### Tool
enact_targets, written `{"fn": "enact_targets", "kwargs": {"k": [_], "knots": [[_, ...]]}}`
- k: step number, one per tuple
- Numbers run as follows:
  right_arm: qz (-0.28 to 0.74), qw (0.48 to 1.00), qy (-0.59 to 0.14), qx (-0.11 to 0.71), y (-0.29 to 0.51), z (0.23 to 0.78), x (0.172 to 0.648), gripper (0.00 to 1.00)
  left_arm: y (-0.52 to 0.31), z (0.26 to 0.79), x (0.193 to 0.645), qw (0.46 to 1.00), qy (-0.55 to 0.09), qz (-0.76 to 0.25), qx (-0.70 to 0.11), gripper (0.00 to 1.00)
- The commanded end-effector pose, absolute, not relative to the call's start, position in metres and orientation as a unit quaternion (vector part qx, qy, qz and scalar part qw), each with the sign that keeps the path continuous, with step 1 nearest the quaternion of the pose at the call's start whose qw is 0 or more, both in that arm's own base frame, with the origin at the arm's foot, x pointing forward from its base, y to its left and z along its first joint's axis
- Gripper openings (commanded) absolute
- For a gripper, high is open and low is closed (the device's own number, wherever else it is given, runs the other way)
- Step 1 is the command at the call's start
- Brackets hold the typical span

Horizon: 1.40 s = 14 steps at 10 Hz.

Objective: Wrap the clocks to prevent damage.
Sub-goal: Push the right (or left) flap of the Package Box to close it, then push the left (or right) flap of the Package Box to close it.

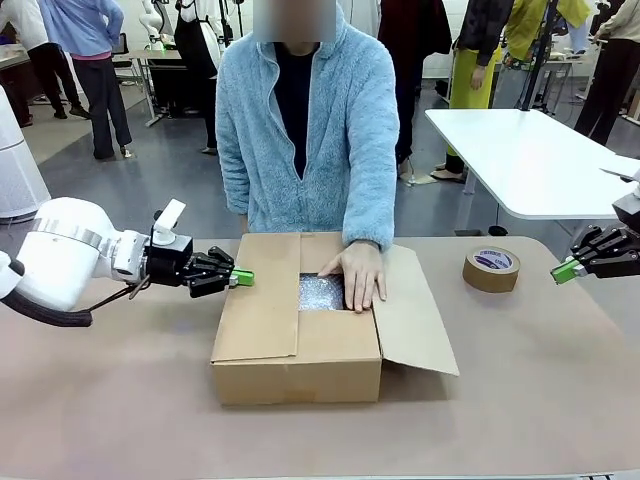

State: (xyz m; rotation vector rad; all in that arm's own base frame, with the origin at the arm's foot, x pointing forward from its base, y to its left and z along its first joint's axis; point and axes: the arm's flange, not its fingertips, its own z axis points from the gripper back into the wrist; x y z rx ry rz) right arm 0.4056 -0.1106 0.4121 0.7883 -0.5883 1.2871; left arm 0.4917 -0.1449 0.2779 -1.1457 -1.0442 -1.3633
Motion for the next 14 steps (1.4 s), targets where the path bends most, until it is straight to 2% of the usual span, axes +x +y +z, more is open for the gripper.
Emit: {"fn": "enact_targets", "kwargs": {"k": [1,11,13,14], "knots": [[0.571,0.693,-0.265,0.351,-0.110,0.411,0.407,0.01,-0.149,0.276,0.493,0.517,-0.441,-0.556,-0.477,0.01],[0.571,0.693,-0.265,0.351,-0.110,0.411,0.407,0.01,-0.149,0.276,0.493,0.517,-0.441,-0.556,-0.477,0.01],[0.584,0.680,-0.252,0.365,-0.099,0.403,0.418,0.01,-0.149,0.276,0.493,0.517,-0.441,-0.556,-0.477,0.01],[0.611,0.656,-0.242,0.372,-0.086,0.382,0.426,0.01,-0.149,0.276,0.493,0.517,-0.441,-0.556,-0.477,0.01]]}}
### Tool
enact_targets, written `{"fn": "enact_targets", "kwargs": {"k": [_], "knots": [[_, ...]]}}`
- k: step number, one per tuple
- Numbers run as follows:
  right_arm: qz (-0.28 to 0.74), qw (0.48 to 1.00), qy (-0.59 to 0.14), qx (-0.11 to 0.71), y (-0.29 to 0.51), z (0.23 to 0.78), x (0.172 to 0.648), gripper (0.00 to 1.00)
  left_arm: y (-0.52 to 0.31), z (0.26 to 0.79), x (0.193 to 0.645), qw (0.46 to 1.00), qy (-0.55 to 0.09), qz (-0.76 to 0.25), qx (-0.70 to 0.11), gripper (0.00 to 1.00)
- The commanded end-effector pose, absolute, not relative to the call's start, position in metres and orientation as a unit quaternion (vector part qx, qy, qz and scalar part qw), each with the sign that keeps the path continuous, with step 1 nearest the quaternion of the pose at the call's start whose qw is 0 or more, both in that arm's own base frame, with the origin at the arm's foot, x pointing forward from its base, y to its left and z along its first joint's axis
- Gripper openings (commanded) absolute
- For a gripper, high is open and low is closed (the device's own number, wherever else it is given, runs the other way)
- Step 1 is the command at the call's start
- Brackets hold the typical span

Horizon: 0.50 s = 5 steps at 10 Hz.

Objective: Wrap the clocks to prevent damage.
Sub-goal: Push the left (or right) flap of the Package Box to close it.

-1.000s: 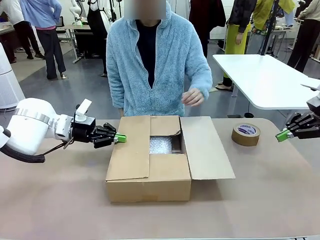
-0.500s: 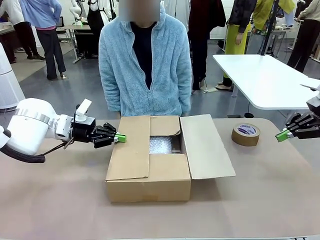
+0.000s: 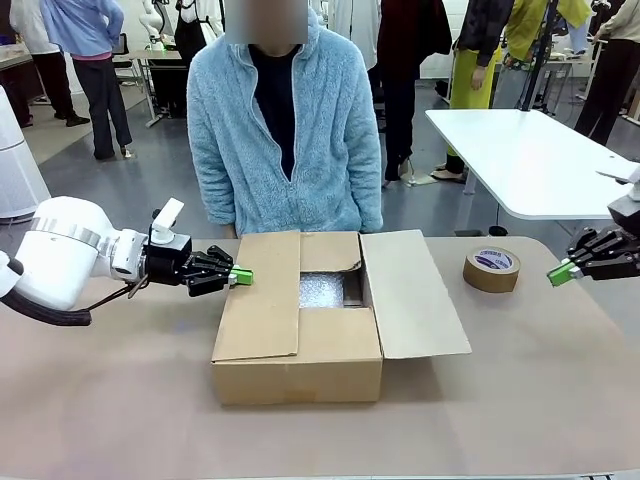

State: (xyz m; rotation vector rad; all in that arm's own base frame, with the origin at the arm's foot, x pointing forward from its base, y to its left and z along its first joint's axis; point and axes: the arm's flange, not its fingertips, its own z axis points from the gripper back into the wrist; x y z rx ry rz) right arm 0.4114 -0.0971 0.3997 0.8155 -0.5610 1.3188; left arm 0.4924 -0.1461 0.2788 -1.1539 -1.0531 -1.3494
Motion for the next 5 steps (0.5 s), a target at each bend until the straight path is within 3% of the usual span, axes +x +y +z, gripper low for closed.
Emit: {"fn": "enact_targets", "kwargs": {"k": [1,5], "knots": [[0.625,0.644,-0.242,0.370,-0.074,0.368,0.438,0.01,-0.149,0.276,0.493,0.517,-0.441,-0.556,-0.477,0.01],[0.635,0.616,-0.312,0.348,-0.025,0.320,0.468,0.01,-0.149,0.276,0.493,0.517,-0.441,-0.556,-0.477,0.01]]}}
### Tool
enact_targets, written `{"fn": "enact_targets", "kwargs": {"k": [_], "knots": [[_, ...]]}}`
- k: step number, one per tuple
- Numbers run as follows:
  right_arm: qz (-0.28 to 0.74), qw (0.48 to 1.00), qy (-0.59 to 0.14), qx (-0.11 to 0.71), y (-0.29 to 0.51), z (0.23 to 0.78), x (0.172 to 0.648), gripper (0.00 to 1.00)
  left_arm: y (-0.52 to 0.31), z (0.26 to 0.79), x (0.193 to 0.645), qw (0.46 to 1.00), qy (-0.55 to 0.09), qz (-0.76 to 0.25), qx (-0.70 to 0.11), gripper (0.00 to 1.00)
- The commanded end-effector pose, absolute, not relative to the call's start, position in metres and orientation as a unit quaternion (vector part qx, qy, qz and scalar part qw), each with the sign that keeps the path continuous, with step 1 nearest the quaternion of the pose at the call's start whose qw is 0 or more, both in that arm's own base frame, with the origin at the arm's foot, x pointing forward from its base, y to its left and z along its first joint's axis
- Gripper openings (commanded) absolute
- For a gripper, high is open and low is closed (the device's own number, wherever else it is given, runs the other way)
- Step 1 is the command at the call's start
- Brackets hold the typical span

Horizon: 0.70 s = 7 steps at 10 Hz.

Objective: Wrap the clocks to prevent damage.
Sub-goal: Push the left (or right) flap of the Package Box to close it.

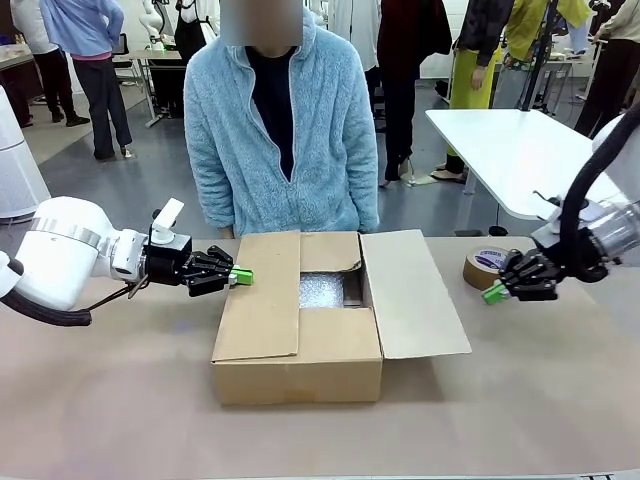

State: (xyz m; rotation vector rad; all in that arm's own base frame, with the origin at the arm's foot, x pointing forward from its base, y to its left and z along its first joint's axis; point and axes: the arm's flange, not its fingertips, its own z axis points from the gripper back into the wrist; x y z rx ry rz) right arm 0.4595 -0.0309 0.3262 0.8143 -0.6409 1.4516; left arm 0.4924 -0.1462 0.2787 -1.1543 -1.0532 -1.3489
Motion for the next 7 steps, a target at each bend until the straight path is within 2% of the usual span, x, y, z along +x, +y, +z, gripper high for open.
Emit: {"fn": "enact_targets", "kwargs": {"k": [1,4,7], "knots": [[0.634,0.613,-0.324,0.343,-0.013,0.309,0.466,0.01,-0.149,0.276,0.493,0.517,-0.441,-0.556,-0.477,0.01],[0.598,0.605,-0.355,0.389,0.017,0.290,0.466,0.01,-0.149,0.276,0.493,0.517,-0.441,-0.556,-0.477,0.01],[0.545,0.551,-0.382,0.503,0.029,0.295,0.462,0.01,-0.149,0.276,0.493,0.517,-0.441,-0.556,-0.477,0.01]]}}
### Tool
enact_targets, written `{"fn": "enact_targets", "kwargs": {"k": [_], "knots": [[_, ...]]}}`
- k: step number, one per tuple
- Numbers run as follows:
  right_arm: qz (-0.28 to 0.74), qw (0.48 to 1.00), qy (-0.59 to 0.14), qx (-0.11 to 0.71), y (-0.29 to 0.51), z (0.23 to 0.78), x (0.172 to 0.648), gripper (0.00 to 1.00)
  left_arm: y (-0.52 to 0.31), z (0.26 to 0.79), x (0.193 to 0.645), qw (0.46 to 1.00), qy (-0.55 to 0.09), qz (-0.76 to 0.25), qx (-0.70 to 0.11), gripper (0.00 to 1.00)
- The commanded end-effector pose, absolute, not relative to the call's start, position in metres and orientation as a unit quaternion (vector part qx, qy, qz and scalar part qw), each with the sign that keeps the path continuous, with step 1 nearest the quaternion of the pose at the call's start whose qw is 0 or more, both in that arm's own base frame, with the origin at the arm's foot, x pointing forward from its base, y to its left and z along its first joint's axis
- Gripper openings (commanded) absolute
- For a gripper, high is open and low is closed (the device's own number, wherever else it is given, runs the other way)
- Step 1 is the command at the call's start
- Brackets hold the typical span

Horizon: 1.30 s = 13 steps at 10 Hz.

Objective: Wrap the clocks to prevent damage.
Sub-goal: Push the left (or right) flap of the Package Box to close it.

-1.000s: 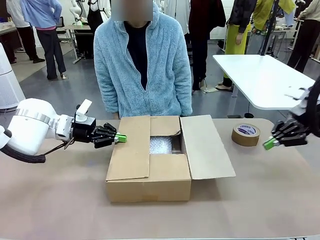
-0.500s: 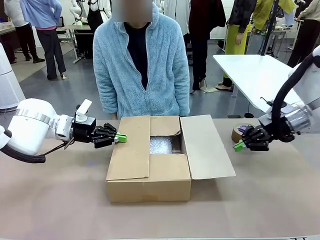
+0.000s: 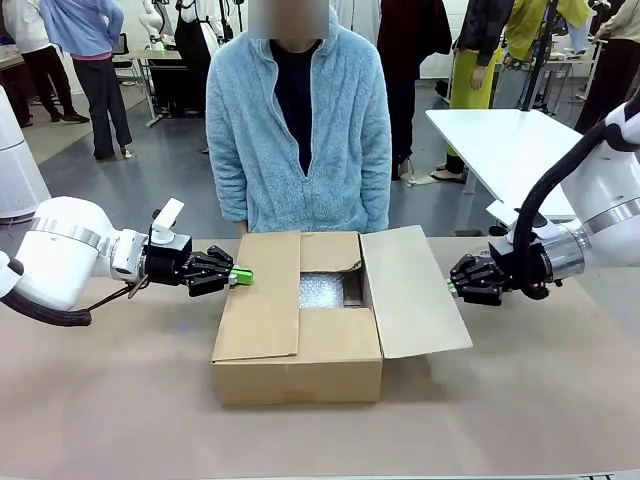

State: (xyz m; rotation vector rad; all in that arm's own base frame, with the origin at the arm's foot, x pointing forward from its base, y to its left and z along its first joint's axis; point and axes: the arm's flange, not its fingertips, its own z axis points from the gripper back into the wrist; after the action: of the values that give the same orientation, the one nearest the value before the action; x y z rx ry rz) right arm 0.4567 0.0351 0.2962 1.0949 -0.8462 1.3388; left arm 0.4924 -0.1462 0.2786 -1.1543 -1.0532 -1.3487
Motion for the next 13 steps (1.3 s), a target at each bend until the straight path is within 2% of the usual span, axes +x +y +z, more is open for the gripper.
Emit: {"fn": "enact_targets", "kwargs": {"k": [1,4,7,13], "knots": [[0.532,0.532,-0.389,0.531,0.030,0.295,0.458,0.01,-0.149,0.276,0.493,0.517,-0.441,-0.556,-0.477,0.01],[0.501,0.559,-0.406,0.521,0.060,0.292,0.457,0.01,-0.149,0.276,0.493,0.517,-0.441,-0.556,-0.477,0.01],[0.522,0.551,-0.410,0.506,0.112,0.291,0.458,0.01,-0.149,0.276,0.493,0.517,-0.441,-0.556,-0.477,0.01],[0.551,0.530,-0.408,0.499,0.160,0.300,0.464,0.01,-0.149,0.276,0.493,0.517,-0.441,-0.556,-0.477,0.01]]}}
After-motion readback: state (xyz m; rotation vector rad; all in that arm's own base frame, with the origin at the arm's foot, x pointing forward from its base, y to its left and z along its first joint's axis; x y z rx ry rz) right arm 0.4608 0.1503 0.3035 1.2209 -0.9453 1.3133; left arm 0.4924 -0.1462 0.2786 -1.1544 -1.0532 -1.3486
